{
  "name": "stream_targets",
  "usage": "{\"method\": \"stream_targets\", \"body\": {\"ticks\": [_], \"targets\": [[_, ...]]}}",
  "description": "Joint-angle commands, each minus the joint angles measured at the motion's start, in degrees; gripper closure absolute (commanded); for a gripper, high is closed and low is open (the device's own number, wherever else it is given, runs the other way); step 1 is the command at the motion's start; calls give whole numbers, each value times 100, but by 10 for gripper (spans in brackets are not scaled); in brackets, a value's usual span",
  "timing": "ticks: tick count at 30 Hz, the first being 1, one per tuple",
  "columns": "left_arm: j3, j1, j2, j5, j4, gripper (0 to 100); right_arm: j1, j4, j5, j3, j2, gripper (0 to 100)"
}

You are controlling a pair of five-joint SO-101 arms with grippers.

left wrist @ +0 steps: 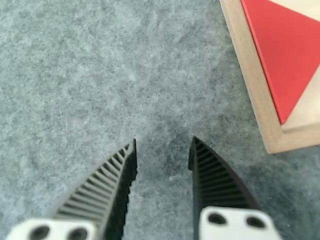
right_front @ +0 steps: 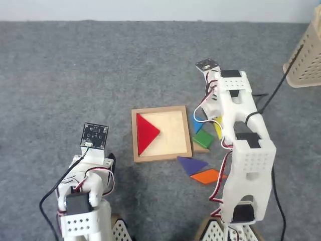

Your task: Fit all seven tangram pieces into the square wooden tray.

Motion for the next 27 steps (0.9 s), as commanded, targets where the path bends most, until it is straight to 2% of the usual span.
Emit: {"method": "stream_targets", "body": {"ticks": [1, 6, 9, 14, 19, 27], "targets": [[-66, 0, -35, -26, 26, 832, 101, 101, 26, -167, 40, 720], [-66, 0, -35, -26, 26, 832, 127, 119, -334, -167, 40, 731], [-66, 0, -35, -26, 26, 832, 163, 127, -387, -193, -40, 784], [-66, 0, -35, -26, 26, 832, 338, 743, -466, -378, -620, 723], [-66, 0, -35, -26, 26, 832, 444, 936, -501, -378, -1121, 721], [-66, 0, -35, -26, 26, 832, 725, 796, -484, -378, -409, 719]]}}
